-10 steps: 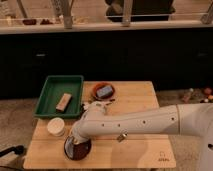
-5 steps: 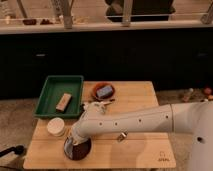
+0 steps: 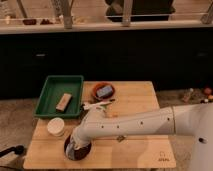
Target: Wipe purple bowl with towel
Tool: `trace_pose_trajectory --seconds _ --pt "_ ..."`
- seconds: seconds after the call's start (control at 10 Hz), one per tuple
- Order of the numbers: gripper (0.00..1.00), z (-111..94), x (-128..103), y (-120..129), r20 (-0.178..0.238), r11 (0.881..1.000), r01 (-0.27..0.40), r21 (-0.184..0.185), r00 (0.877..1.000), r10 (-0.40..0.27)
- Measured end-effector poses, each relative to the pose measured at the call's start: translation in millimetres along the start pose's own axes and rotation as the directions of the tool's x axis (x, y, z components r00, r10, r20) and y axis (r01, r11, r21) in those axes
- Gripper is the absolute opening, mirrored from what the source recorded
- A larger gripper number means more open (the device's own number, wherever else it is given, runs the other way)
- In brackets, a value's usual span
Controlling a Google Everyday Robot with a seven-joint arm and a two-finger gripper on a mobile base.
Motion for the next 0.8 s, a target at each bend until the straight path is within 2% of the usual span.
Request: trace_pose_trajectory --seconds 0.2,0.4,0.8 --pt "0.00 -2 1 14 -0.011 1.000 -0.021 -0.013 1.000 0.020" --pt "0.00 -12 11 24 -0.061 0.998 -0.055 -0.014 0.997 0.055" --pt "0.00 -21 33 25 -0.113 0.995 -0.104 0.001 0.988 0.103"
